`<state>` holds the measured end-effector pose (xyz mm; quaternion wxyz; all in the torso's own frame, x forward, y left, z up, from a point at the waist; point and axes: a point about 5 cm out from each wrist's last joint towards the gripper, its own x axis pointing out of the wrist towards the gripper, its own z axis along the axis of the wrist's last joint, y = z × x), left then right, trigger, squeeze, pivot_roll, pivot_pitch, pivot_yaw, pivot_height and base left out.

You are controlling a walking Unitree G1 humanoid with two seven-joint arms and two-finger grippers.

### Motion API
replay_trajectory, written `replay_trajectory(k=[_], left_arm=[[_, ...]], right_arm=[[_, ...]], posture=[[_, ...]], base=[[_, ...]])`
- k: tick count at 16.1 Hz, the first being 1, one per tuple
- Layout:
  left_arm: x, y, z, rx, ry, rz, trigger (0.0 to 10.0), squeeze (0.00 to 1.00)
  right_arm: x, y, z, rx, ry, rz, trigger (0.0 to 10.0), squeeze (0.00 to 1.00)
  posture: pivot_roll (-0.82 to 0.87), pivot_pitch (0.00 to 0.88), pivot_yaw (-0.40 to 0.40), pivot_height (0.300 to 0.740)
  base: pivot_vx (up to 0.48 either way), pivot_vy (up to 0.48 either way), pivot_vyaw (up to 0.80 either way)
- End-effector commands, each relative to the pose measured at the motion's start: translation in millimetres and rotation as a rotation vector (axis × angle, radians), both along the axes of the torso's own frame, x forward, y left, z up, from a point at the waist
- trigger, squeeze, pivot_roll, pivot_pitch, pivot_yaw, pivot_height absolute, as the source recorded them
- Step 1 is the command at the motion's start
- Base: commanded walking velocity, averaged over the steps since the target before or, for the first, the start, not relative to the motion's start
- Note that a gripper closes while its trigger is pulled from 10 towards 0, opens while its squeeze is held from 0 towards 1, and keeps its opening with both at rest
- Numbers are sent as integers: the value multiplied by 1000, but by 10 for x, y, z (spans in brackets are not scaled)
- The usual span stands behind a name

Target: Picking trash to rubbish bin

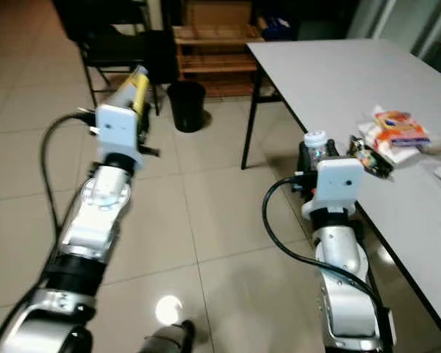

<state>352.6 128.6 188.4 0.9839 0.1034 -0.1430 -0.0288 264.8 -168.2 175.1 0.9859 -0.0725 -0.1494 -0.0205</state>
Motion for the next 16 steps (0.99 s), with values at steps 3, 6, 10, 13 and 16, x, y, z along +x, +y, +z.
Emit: replay_trajectory(k=[3,6,10,13,16], left_arm=[[63,20,0,-35,46,-6,0,0],[70,8,6,-45,52,-13,0,0],[76,9,12,-42,53,-19,0,0],[80,28,22,-39,50,-15,0,0],[81,38,23,-33,48,-16,0,0]], right_arm=[[-28,-51,15,1,-1,-24,10000,0],[-35,-57,11,-1,2,-24,10000,0],[-12,-35,8,-1,2,-10,10000,0],[11,11,5,2,3,8,10000,0],[20,31,-2,1,3,18,10000,0]], posture=[[202,85,-76,740],[200,85,-76,740],[214,78,-77,740],[222,76,-78,740],[225,72,-77,740]], base=[[303,0,0],[480,0,0],[480,0,0],[480,0,0],[480,0,0]])
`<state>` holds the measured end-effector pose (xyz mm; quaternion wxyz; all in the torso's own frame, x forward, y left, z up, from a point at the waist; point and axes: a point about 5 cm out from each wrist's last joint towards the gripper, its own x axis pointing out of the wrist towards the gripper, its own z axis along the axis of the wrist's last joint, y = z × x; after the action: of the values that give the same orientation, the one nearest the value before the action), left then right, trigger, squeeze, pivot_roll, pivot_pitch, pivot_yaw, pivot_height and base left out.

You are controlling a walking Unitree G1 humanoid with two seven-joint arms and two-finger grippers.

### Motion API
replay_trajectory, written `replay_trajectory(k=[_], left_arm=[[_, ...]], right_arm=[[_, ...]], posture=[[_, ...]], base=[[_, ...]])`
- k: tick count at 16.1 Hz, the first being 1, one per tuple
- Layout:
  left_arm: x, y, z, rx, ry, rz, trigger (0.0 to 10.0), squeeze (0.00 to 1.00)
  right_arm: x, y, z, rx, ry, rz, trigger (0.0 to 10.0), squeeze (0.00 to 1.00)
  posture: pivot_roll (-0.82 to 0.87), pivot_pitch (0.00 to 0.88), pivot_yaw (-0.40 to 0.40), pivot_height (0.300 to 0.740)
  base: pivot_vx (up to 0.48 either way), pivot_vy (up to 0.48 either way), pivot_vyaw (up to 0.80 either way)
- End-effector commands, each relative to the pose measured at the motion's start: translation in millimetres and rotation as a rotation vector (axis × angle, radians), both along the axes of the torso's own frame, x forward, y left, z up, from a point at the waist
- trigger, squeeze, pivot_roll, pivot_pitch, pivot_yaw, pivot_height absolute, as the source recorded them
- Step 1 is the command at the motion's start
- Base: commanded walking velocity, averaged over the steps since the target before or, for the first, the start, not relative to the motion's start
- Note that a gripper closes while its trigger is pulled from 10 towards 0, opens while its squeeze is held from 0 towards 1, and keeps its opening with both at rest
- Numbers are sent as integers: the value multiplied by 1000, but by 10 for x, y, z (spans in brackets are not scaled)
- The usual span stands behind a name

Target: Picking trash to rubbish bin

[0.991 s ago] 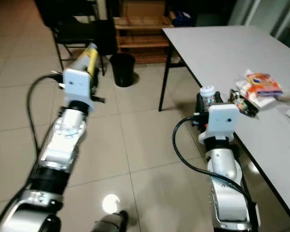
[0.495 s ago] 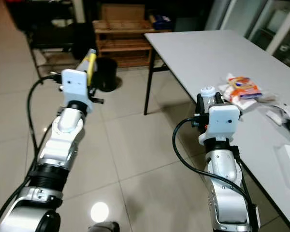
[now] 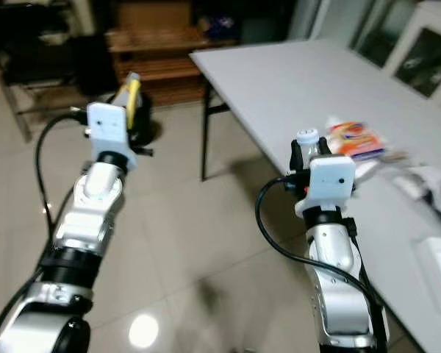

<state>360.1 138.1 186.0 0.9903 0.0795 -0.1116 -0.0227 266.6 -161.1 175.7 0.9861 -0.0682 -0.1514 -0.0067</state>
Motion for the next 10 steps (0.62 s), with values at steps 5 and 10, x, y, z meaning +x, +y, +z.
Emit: replay_trajectory(k=[5,10], left_arm=[[15,-78,50,22,-16,-35,0,0],[16,-95,49,24,-16,-46,0,0]], right_arm=[[9,-30,-15,-9,5,-3,10000,0],[6,-36,-23,-20,1,-4,10000,0]], posture=[[223,67,-73,740],[222,62,-70,740]], base=[[480,0,0],[480,0,799]])
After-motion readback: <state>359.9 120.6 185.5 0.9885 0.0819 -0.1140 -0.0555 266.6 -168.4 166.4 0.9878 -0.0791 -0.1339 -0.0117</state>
